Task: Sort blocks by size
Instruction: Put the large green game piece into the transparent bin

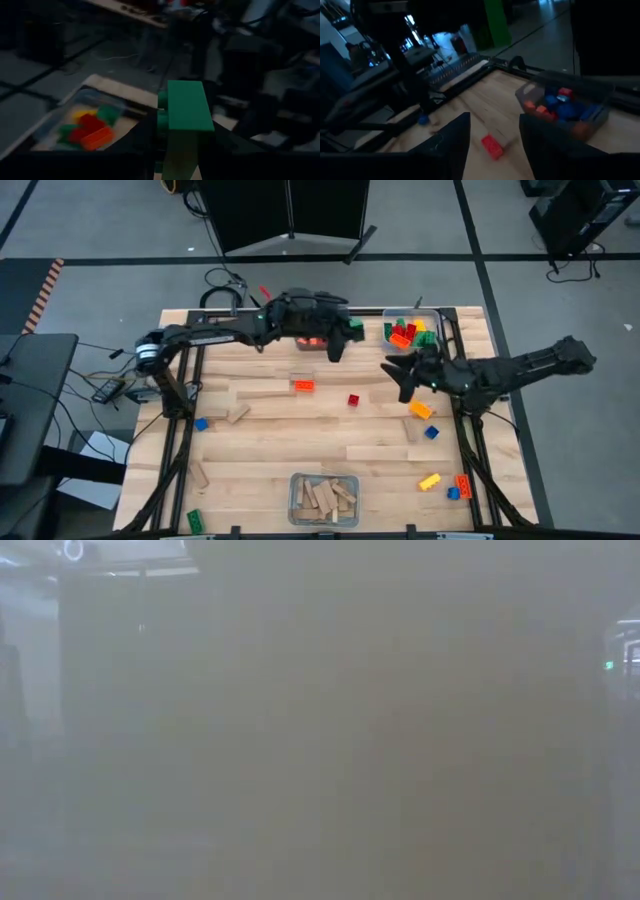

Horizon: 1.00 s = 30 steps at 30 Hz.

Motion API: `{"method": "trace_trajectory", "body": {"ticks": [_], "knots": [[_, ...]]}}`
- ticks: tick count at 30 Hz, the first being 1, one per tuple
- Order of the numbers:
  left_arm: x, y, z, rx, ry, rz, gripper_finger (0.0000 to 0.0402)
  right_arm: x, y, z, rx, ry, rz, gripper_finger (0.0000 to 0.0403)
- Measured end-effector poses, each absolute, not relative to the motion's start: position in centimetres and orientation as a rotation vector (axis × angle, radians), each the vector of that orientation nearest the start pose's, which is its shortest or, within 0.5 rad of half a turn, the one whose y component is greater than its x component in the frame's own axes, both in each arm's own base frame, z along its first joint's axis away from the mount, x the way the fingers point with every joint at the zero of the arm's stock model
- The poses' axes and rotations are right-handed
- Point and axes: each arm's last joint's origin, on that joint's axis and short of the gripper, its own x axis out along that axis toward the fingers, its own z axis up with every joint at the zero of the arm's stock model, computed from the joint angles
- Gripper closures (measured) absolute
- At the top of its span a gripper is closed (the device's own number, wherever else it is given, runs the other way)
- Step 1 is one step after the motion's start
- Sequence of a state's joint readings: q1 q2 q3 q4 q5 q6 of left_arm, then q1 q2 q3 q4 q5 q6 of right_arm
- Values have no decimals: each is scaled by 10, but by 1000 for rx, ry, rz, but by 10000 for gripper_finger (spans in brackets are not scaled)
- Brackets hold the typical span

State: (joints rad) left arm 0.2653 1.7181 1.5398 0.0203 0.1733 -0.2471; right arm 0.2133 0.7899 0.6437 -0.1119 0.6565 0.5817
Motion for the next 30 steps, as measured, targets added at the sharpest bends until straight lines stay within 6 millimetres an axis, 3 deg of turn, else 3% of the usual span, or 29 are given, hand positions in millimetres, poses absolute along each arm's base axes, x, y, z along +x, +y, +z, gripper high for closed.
{"method": "trace_trajectory", "body": {"ticks": [9,16,24,30], "knots": [[416,126,336,-383,102,7,288,190,-10,288,474,101,-509,171],[427,132,321,-425,74,-104,287,210,-23,281,425,104,-491,158],[426,135,319,-427,93,-149,287,219,-34,281,385,62,-518,178],[426,136,319,-426,95,-158,287,220,-39,282,374,51,-490,233]]}}
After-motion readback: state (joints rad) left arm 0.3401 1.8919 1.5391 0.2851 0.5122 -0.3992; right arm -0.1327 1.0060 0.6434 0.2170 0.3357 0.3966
